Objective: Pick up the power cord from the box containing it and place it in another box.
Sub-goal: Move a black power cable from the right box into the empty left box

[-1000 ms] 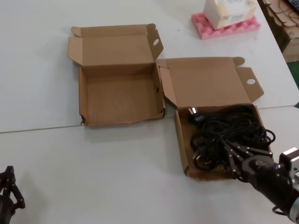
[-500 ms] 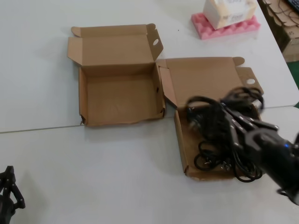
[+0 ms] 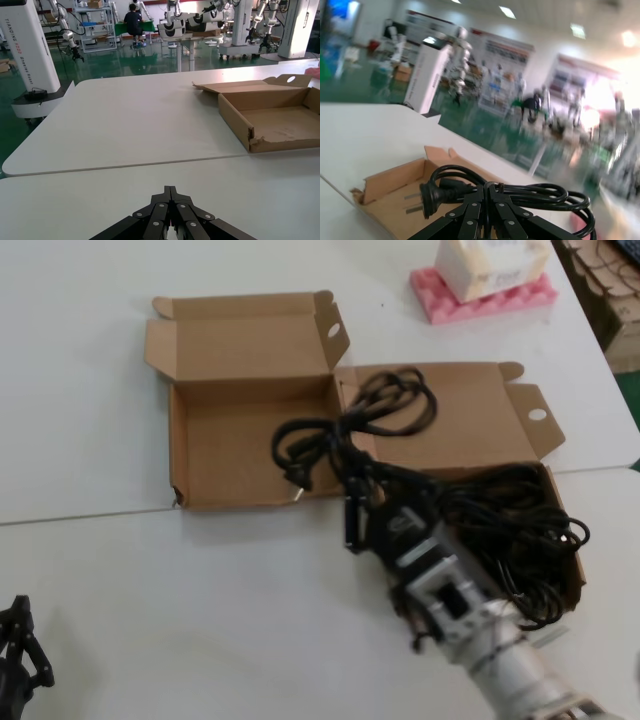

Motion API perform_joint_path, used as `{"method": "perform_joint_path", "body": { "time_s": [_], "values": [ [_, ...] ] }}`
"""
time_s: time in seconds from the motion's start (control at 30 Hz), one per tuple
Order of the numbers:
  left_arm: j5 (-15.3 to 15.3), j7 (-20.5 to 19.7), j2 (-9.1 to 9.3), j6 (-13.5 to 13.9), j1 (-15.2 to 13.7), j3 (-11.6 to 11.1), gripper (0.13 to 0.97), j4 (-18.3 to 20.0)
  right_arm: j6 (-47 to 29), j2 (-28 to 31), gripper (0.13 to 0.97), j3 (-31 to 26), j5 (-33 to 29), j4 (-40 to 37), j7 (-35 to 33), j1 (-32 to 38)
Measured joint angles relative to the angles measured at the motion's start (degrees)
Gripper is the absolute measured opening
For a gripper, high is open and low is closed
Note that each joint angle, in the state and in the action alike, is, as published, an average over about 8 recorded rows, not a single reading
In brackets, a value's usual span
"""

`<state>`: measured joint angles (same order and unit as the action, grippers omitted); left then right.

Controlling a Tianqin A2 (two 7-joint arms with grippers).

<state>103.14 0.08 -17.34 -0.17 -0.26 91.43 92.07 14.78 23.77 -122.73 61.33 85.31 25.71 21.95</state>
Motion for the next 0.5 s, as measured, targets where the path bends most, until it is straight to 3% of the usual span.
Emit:
{"method": "perform_joint_path", "body": {
  "time_s": [0.23, 0.37, 0.5],
  "values": [
    [0.0, 0.0, 0.0, 0.0, 0.0, 0.0, 0.163, 0.0, 19.0, -3.3, 0.162, -18.9, -15.0, -19.0, 0.0, 13.0],
    [0.0, 0.0, 0.0, 0.0, 0.0, 0.0, 0.163, 0.0, 29.2, -6.3, 0.162, -27.3, -16.4, -29.4, 0.0, 18.4],
    [0.0, 0.0, 0.0, 0.0, 0.0, 0.0, 0.163, 0.0, 37.7, -10.2, 0.162, -32.3, -14.3, -39.3, 0.0, 22.5]
  ]
}}
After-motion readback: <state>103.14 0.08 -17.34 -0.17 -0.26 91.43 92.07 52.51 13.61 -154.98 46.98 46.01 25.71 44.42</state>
